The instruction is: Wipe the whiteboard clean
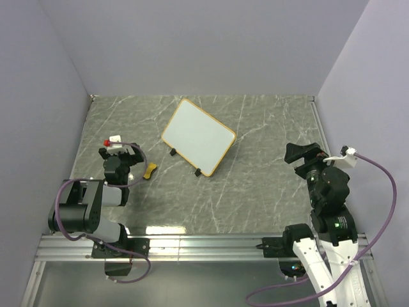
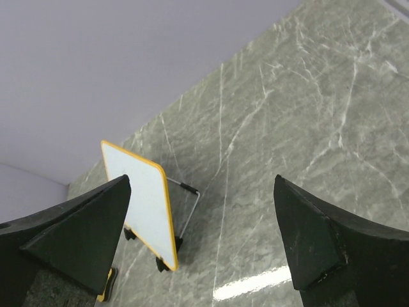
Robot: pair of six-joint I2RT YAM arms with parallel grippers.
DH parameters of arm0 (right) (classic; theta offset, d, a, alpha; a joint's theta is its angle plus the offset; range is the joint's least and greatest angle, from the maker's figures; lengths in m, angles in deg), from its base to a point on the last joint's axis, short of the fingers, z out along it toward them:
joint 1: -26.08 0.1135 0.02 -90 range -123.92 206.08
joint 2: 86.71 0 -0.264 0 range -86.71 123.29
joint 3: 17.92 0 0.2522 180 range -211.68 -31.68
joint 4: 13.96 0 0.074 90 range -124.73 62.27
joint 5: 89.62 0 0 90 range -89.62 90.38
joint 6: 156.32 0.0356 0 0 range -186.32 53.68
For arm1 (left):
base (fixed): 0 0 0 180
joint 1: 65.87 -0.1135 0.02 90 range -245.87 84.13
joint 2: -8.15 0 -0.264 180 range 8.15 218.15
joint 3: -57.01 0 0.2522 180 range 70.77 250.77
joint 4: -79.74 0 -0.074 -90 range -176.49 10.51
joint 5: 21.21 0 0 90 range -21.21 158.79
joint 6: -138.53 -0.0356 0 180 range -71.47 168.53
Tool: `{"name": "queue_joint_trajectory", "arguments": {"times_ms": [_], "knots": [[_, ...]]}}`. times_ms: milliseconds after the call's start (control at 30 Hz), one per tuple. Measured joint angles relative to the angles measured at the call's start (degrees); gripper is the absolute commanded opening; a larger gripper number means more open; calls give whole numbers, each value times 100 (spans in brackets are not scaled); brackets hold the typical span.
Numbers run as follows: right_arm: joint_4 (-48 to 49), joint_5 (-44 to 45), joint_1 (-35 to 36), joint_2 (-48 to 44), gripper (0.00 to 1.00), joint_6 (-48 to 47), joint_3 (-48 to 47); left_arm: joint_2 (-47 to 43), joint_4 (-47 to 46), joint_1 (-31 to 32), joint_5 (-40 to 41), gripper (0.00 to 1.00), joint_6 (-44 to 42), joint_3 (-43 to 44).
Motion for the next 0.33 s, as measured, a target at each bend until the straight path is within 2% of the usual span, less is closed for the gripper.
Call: {"name": "queue_joint_trajectory", "arguments": {"times_ms": [333], "knots": [[391,-330,17,-332,100,-264,472,0,-2,0,-4,99,0,0]]}}
